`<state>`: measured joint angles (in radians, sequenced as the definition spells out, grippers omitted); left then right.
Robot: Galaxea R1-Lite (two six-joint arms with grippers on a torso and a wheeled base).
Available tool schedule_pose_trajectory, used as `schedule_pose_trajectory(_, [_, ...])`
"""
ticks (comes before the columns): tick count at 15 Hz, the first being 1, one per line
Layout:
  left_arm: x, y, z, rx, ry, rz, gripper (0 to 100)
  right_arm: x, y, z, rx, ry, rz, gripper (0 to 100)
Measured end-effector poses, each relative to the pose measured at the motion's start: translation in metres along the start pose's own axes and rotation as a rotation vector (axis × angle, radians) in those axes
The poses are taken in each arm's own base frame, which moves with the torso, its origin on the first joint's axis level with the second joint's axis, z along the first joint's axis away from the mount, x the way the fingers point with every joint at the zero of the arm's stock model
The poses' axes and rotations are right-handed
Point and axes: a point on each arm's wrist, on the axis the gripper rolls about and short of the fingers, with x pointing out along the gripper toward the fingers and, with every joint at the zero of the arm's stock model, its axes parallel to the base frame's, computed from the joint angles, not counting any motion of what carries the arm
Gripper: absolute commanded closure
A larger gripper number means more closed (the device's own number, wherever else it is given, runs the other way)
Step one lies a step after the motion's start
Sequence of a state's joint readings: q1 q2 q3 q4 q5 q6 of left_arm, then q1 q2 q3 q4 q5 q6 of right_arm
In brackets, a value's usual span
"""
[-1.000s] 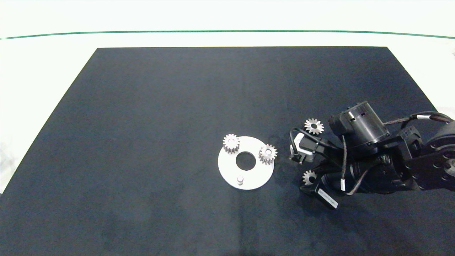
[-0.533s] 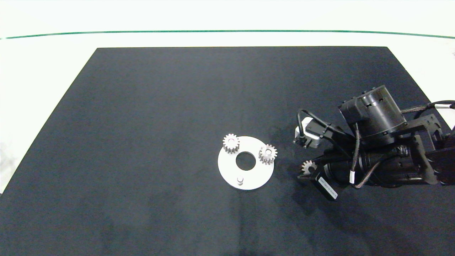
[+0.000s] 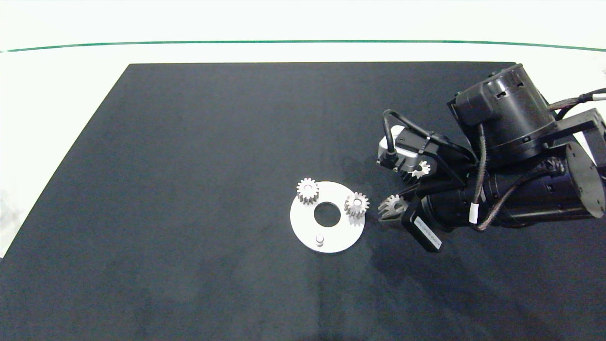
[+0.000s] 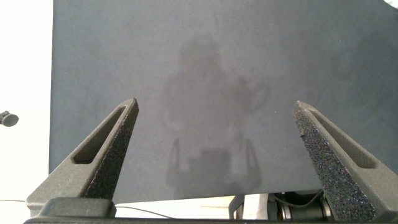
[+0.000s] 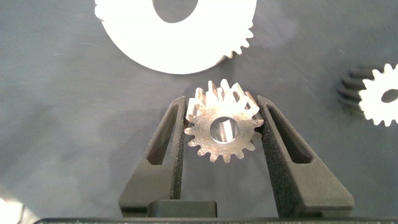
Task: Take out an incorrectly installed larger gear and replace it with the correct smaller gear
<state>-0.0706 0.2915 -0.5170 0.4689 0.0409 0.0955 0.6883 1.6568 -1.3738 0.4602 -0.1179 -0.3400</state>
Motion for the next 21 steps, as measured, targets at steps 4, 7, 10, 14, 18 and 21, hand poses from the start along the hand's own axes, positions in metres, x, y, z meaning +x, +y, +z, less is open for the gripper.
schedule_pose_trajectory(4, [-0.001, 0.000, 0.000, 0.015, -0.005, -0.001, 0, 0.008, 0.014, 0.022, -0.046, -0.026, 0.029, 84])
schedule_pose_trajectory(7, [-0.002, 0.000, -0.001, 0.017, -0.015, -0.001, 0, 0.021, 0.032, 0.030, -0.090, 0.000, 0.062, 84])
schedule_pose_trajectory(10, [-0.003, 0.000, -0.001, 0.018, -0.024, 0.001, 0, 0.032, 0.049, 0.036, -0.128, 0.015, 0.089, 84])
schedule_pose_trajectory(14, [-0.004, 0.000, -0.001, 0.018, -0.027, 0.002, 0, 0.046, 0.064, 0.043, -0.157, 0.028, 0.094, 84])
schedule_pose_trajectory(18, [-0.004, 0.000, -0.001, 0.018, -0.027, 0.001, 0, 0.059, 0.070, 0.046, -0.168, 0.050, 0.083, 84])
schedule_pose_trajectory(21, [-0.004, 0.000, -0.001, 0.018, -0.027, 0.001, 0, 0.067, 0.071, 0.049, -0.169, 0.052, 0.076, 84])
